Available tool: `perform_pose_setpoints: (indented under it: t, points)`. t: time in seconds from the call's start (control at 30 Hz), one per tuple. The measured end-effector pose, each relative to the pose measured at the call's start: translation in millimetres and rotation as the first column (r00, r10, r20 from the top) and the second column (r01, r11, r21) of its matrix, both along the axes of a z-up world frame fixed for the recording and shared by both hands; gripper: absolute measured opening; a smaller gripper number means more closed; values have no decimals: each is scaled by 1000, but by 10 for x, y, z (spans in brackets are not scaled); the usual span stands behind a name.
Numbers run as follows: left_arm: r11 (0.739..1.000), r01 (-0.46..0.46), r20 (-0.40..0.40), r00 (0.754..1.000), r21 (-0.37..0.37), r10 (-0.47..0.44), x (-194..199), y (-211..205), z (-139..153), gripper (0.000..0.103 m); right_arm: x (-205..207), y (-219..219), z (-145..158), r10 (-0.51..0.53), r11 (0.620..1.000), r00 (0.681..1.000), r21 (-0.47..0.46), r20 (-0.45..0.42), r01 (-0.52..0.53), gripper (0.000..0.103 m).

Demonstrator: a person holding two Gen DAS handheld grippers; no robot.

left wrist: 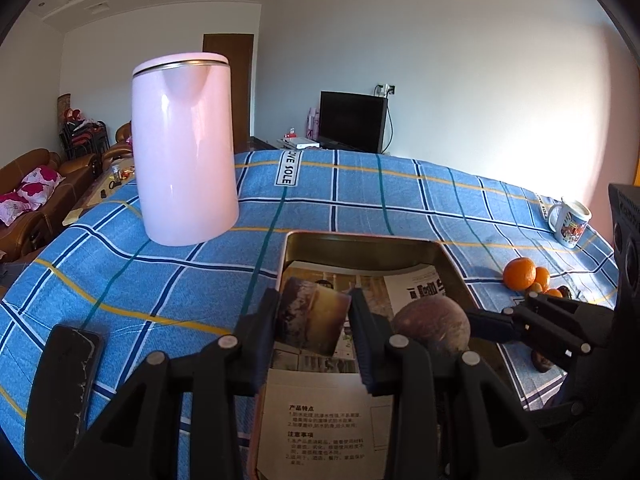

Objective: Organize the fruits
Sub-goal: 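Lower the brown snack into the tin with the left gripper while the right gripper drops the purple fruit in, then grasp the round rice cake with the right gripper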

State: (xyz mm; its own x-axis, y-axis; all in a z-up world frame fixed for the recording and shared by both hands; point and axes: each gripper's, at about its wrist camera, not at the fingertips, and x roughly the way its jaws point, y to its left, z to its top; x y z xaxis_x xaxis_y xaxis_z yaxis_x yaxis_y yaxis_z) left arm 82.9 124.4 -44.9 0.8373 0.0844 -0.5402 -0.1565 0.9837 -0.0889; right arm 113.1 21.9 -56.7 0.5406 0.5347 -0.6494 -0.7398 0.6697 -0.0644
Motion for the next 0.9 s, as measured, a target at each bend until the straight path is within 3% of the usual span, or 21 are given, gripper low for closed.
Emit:
perform_pose_setpoints:
  t: [0.13, 0.27, 0.37, 0.5, 0.7, 0.9]
  points:
    - [1000, -5, 8, 1000, 7, 5, -15, -18, 32, 38, 1, -10, -10, 7, 1000, 1000, 10, -24, -7, 55]
    - [1000, -15, 43, 999, 5, 15, -100, -62, 133, 54, -82, -113, 72, -8, 999, 1000, 50, 11, 8, 69]
    - [1000, -14, 86, 996, 10, 13, -234, -116, 247, 57, -188, -301, 177, -15, 997, 999, 79, 42, 12, 69]
    - [1000, 6, 133, 991, 5, -6, -409, -270, 325, 70, -325, -772, 249, -74, 995, 992, 81, 106, 65, 71]
    - [994, 112, 115, 987, -1, -111, -394, -713, 243, 71, -243, -1456, 151, -232, 973, 969, 29, 81, 230, 71]
    - [984, 179, 72, 981, 21, -180, -290, -1063, 155, 71, -143, -1503, 42, -239, 971, 971, -19, 15, 239, 69]
